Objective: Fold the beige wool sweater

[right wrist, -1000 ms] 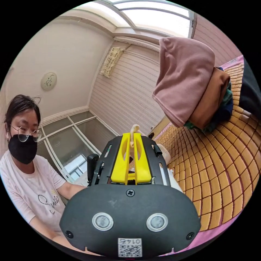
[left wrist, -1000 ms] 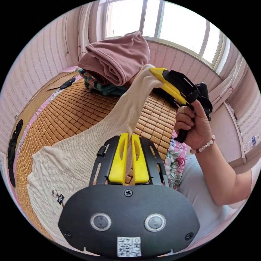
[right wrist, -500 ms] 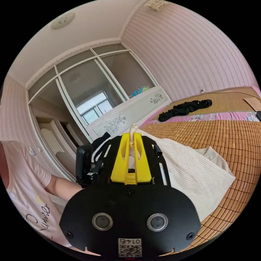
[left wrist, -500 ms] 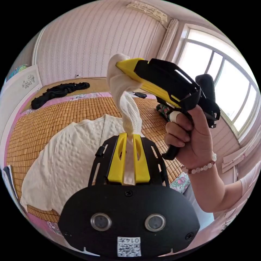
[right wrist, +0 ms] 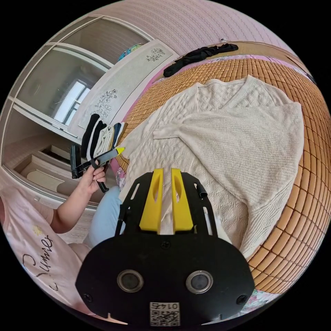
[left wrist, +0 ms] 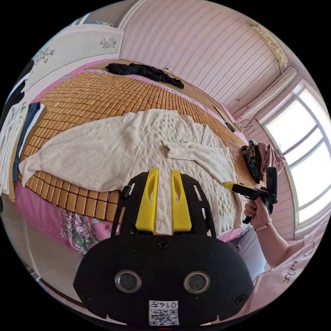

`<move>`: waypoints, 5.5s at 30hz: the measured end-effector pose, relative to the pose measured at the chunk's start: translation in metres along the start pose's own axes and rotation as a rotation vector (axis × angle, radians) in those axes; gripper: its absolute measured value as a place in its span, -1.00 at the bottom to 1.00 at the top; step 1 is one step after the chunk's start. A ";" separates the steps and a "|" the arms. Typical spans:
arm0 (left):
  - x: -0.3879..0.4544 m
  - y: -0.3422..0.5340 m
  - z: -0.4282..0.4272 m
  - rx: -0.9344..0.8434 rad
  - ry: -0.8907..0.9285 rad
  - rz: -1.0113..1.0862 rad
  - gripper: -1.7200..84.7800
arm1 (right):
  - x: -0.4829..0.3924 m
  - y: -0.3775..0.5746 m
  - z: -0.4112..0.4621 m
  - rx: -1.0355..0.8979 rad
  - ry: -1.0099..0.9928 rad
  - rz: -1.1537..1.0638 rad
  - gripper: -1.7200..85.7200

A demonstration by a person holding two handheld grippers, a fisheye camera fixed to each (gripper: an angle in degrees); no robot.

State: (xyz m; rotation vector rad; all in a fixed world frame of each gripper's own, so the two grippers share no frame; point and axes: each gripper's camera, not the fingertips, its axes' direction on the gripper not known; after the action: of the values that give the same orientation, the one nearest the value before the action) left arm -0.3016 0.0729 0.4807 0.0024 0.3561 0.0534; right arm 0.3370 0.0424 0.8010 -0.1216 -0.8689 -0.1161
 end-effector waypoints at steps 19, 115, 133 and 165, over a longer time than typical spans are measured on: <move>-0.208 0.018 -0.075 0.194 -0.230 -0.463 -0.75 | -0.257 -0.166 0.267 -0.353 0.161 -0.708 -0.75; 0.058 -0.092 0.085 -0.152 -0.180 0.492 -0.98 | -0.044 -0.154 -0.122 -0.297 0.727 -0.036 -0.81; -0.047 -0.264 0.123 -0.150 -0.144 0.069 -0.71 | 0.064 -0.194 -0.203 0.002 0.518 0.313 -0.71; -0.100 -0.026 -0.037 -0.211 0.225 0.043 -0.98 | 0.008 0.075 -0.218 -0.078 0.368 0.343 -0.96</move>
State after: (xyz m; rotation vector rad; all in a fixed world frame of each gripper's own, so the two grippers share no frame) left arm -0.4070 0.0414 0.4808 -0.2059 0.5738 0.1338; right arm 0.5178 0.0830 0.6636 -0.3105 -0.4668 0.1459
